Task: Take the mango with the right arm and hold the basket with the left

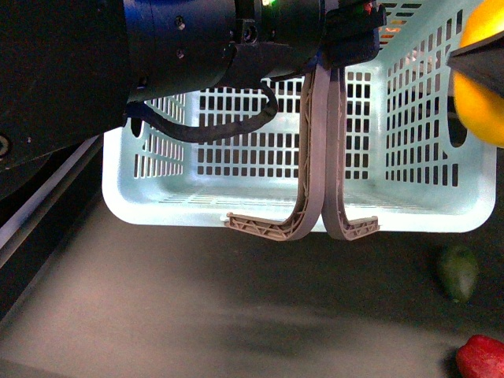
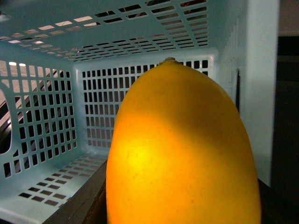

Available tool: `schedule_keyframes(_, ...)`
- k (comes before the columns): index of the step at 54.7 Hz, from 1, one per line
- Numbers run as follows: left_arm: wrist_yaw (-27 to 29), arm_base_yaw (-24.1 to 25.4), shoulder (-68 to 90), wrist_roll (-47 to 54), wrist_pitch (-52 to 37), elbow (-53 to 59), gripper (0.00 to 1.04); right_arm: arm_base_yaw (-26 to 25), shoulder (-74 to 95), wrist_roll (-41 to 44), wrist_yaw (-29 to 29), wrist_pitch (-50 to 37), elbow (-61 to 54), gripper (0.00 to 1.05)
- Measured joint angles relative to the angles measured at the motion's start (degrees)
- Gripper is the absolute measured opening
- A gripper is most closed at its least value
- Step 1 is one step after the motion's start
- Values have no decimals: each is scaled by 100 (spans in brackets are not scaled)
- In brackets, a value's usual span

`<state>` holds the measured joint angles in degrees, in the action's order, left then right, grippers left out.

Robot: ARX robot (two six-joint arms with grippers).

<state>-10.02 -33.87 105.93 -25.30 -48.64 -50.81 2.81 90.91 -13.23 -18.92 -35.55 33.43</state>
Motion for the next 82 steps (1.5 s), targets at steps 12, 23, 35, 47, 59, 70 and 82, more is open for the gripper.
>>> schedule_keyframes(12,-2,0,0,2,0,0,7,356,798,-236,535,-389,459,63)
schedule_keyframes(23,0,0,0,2,0,0,7,411,885,-374,564,-584,566,90)
schedule_keyframes(35,33,-13,2,7,13,31,7,365,79,-529,378,-597,267,96)
schedule_keyframes(47,55,2,2,4,13,33,7,-7,-1390,-568,496,-120,-382,97)
schedule_keyframes(59,42,2,2,0,13,33,7,-634,-3200,-570,704,944,-1353,97)
schedule_keyframes(70,-4,0,2,0,15,33,7,-1043,-4935,-566,999,2081,-2028,97)
schedule_keyframes(82,0,0,2,2,13,33,7,-1095,-5379,-568,1023,2319,-2170,97)
